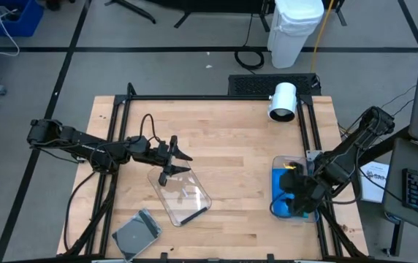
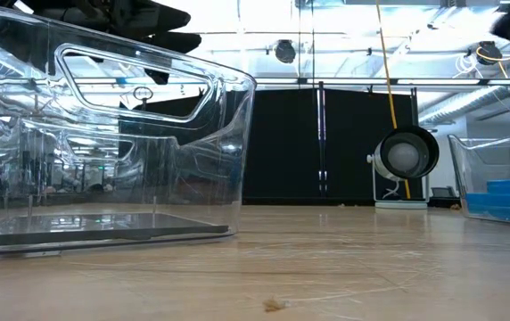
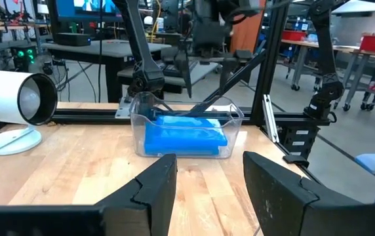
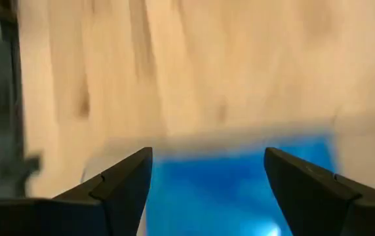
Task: Pick & place jewel cases by type
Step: Adjust the left transparent bin
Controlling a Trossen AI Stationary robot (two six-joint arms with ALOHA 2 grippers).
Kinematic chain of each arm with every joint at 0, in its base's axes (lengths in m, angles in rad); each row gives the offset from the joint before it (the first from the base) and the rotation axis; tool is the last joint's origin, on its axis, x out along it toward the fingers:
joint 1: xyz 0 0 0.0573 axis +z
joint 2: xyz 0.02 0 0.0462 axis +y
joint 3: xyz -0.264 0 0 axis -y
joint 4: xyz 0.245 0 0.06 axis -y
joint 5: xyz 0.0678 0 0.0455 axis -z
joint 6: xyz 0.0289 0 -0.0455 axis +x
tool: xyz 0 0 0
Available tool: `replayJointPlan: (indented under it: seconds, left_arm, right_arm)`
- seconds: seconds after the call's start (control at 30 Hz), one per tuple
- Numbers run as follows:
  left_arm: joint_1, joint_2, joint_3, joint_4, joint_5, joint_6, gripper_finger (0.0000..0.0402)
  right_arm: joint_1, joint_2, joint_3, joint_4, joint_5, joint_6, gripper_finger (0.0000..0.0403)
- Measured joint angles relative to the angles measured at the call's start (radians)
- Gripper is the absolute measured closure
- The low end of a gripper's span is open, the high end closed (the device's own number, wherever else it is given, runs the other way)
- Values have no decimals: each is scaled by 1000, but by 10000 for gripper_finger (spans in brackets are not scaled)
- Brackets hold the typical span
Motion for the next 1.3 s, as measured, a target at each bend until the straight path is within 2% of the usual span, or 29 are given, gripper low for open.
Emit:
replayJointPlan:
  seconds: [0.17, 0.2, 0.27, 0.6, 0.9, 1.3]
  left_arm:
    - [0, 0, 0, 0, 0, -7, 220]
    - [0, 0, 0, 0, 0, -7, 220]
    - [0, 0, 0, 0, 0, -6, 220]
    - [0, 0, 0, 0, 0, -6, 220]
    - [0, 0, 0, 0, 0, -5, 220]
    - [0, 0, 0, 1, 0, -4, 220]
  right_arm:
    - [3, -7, -28, 219, 330, -300, 127]
    - [1, -14, -51, 273, 376, -358, 128]
    - [-29, -38, -101, 368, 395, -452, 132]
    - [-380, -287, -390, 685, 143, -683, 151]
    - [-663, -533, -501, 848, -119, -865, 152]
    - [-898, -674, -618, 911, -176, -926, 152]
